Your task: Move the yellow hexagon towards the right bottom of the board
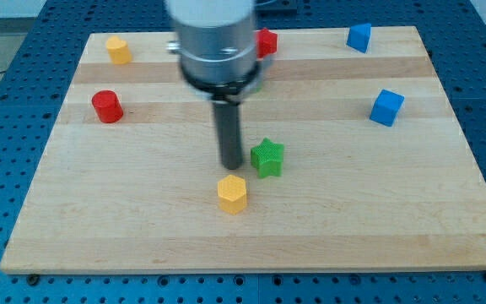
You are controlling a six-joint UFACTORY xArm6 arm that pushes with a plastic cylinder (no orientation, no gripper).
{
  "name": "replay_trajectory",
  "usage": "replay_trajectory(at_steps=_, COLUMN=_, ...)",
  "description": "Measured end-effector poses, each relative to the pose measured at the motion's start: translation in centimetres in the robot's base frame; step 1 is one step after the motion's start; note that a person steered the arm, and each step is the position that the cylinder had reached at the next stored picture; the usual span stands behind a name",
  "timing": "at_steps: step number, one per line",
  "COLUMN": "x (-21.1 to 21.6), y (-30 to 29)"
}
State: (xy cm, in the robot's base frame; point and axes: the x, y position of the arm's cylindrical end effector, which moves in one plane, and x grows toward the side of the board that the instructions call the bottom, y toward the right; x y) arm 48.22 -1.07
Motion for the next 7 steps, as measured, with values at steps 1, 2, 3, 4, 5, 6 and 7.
replay_trajectory(at_steps=1, x=1.5, y=1.1)
replay_trajectory(at_steps=2, x=1.2, y=-0.2)
replay_trajectory(at_steps=3, x=1.1, y=-7.5)
replay_trajectory(at_steps=4, x=1.4, y=-9.3)
replay_trajectory(at_steps=5, x=3.9, y=-1.7)
replay_trajectory(at_steps=6, x=5.6, y=6.7)
replay_trajectory(at_steps=7, x=5.7, y=-2.2)
